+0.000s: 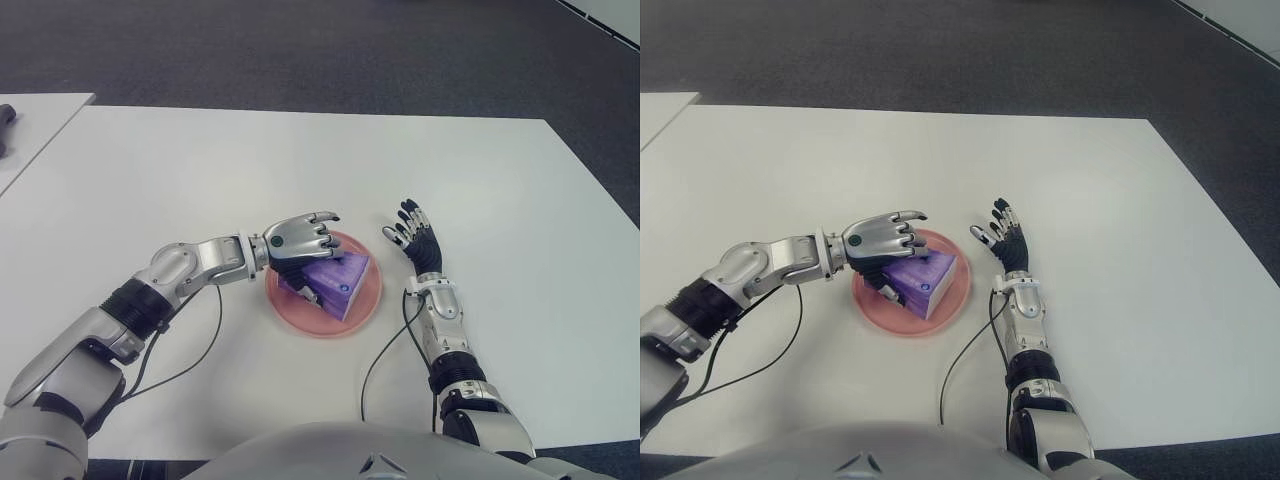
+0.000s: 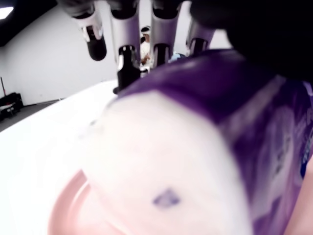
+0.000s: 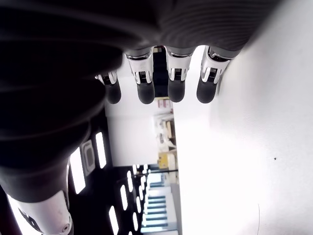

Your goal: Put the tissue paper into the plate.

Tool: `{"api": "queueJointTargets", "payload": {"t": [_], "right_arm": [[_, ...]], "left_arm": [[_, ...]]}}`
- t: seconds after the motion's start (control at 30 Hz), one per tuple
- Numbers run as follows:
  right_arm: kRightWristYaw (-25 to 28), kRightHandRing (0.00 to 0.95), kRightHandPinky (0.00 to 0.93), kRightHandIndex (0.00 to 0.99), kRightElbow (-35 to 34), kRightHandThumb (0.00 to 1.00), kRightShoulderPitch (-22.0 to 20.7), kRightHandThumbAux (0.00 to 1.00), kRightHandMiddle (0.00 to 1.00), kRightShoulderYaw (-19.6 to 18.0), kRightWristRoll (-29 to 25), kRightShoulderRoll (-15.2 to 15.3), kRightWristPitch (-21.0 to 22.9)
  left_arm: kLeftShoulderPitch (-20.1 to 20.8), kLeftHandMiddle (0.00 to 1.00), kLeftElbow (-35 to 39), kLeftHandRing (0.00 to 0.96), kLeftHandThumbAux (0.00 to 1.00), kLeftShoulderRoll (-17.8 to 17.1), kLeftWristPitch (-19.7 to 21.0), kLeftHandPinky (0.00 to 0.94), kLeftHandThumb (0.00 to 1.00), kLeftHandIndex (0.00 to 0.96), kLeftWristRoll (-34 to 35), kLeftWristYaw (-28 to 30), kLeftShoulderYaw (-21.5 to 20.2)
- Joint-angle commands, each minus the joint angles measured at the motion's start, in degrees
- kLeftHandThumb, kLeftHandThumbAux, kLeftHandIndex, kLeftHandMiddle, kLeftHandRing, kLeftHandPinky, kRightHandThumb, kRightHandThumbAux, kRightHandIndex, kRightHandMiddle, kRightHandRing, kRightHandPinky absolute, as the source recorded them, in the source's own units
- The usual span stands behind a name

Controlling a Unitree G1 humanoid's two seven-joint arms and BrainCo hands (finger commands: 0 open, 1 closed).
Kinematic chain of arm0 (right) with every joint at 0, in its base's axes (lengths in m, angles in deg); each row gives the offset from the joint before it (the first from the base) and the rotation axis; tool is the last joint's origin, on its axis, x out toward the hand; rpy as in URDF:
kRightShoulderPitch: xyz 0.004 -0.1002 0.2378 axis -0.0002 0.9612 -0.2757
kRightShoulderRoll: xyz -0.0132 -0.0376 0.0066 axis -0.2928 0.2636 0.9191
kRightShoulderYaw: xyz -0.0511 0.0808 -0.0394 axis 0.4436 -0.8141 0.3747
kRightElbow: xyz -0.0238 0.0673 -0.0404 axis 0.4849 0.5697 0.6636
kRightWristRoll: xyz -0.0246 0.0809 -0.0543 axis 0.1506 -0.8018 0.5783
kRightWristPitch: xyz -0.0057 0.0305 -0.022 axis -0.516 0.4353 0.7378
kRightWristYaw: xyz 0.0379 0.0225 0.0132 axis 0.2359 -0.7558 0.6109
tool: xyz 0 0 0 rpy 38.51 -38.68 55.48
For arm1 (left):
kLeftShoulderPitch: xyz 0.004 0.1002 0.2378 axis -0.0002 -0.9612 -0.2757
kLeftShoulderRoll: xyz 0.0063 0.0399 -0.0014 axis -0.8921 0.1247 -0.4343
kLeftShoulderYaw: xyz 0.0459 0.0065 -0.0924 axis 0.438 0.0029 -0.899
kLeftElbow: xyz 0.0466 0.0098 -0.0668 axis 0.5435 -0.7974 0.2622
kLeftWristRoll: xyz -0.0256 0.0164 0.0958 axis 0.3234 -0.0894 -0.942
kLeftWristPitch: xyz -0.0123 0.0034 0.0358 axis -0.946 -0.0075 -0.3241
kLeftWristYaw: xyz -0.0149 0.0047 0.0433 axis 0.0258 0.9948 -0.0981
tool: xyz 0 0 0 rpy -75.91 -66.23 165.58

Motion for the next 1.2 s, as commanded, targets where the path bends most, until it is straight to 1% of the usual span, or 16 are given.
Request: {"api": "queueJointTargets", "payload": {"t": [0.03, 0.37, 0.5, 0.63, 0.93, 1.2], "right_arm": [[-0.3, 0.058, 0.093, 0.019, 2.3, 0.095, 2.8, 0.749, 0.050, 0.1, -0.4, -0.6, 3.1], [-0.3, 0.058, 0.093, 0.019, 2.3, 0.095, 2.8, 0.749, 0.050, 0.1, -0.3, -0.6, 3.1], [-0.3, 0.058, 0.093, 0.019, 2.3, 0.095, 2.8, 0.749, 0.050, 0.1, -0.3, -0.6, 3.1], [-0.3, 0.058, 0.093, 0.019, 2.3, 0.095, 2.8, 0.749, 0.050, 0.1, -0.3, -0.6, 3.1], [-0.4, 0.058, 0.093, 0.019, 2.3, 0.095, 2.8, 0.749, 0.050, 0.2, -0.3, -0.7, 3.1], [-0.5, 0.058, 0.093, 0.019, 2.2, 0.095, 2.8, 0.749, 0.050, 0.2, -0.2, -0.8, 3.1]], "left_arm": [[-1.4, 0.000, -1.8, 0.000, 0.224, -0.3, -0.3, 0.000, 0.014, 0.000, -1.3, -0.3, 1.0], [-1.1, 0.000, -1.8, 0.000, 0.232, -0.3, -0.8, 0.000, 0.004, 0.000, -0.2, -1.0, 0.3], [-1.2, 0.000, -1.5, 0.000, 0.231, 0.1, -0.5, 0.000, 0.001, 0.000, 0.5, -2.1, -0.5], [-1.6, 0.000, -1.0, 0.000, 0.229, 0.3, -0.3, 0.000, 0.000, 0.000, 1.9, -2.1, -1.5], [-3.2, 0.000, -0.3, 0.000, 0.200, 1.2, 0.8, 0.000, 0.026, 0.000, 3.5, -4.3, -4.1], [-4.1, 0.000, 0.0, 0.000, 0.212, 2.2, 0.6, 0.000, 0.038, 0.000, 6.6, -5.9, -6.8]]}}
